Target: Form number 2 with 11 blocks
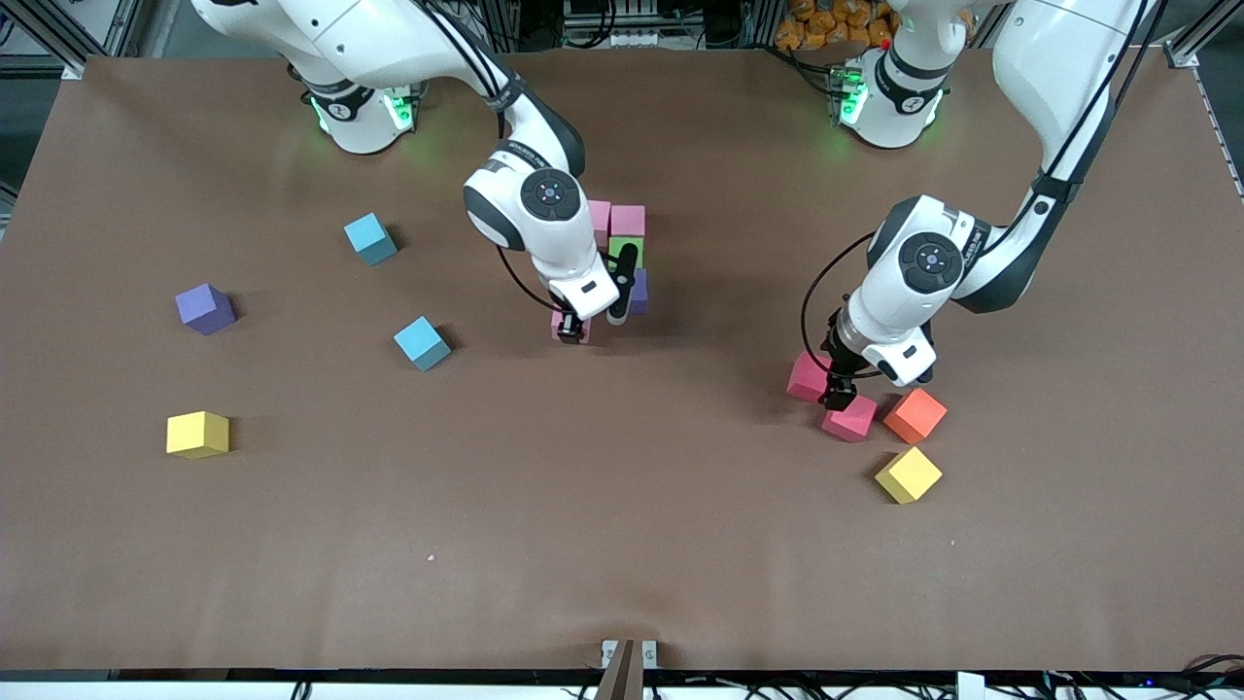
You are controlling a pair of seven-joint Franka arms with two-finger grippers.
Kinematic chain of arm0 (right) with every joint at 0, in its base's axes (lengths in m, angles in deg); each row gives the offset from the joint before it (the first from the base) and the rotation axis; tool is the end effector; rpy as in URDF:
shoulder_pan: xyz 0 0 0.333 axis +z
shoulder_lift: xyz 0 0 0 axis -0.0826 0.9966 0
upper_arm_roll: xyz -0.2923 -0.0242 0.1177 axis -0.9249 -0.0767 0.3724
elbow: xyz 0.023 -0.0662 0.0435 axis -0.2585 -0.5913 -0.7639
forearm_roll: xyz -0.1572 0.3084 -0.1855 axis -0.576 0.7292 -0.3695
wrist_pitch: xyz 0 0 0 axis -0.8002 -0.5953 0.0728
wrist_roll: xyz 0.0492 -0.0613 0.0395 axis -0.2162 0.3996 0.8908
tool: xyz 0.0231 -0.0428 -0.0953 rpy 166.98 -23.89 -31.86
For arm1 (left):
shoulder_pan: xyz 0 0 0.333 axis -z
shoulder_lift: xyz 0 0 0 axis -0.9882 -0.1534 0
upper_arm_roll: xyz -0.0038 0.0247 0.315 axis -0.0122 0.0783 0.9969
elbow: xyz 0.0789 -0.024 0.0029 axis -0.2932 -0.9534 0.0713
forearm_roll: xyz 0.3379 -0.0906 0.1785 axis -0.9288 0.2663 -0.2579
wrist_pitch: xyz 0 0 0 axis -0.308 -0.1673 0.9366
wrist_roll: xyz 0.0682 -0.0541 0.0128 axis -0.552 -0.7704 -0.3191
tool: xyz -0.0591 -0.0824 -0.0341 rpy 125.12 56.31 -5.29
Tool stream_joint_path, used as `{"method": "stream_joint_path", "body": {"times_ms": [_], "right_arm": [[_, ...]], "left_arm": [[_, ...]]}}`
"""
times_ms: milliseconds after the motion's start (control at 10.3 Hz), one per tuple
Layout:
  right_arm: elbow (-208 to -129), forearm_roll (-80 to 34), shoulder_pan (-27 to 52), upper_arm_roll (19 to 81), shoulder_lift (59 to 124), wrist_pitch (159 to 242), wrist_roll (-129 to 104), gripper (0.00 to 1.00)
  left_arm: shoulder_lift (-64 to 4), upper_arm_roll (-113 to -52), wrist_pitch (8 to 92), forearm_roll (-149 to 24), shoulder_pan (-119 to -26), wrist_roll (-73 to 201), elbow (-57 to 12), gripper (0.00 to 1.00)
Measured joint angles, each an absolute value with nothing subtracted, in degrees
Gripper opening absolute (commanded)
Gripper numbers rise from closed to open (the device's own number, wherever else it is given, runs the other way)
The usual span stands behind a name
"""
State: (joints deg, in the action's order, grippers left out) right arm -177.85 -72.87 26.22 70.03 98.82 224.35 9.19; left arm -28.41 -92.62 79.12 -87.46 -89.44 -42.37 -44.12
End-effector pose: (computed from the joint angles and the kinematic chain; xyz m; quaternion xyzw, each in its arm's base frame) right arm 0.4552 0.4504 0.2351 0.7648 0.6438 0.0224 0.0081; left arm 0.5501 -0.2021 0.2451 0.7541 0.6551 0.0041 0.0460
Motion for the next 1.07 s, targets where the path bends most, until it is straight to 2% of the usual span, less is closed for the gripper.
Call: {"method": "stream_joint_path", "body": {"times_ms": [484, 1065], "right_arm": [[-180.35, -72.94, 26.64, 71.23, 98.89, 226.97, 9.19, 0.36], [-181.33, -72.94, 27.03, 72.31, 98.88, 227.13, 9.16, 0.36]], "left_arm": [[-31.94, -92.60, 79.85, -94.39, -89.42, -42.44, -44.37, 1.00], [-33.71, -92.60, 80.11, -94.82, -89.43, -42.44, -43.33, 1.00]]}}
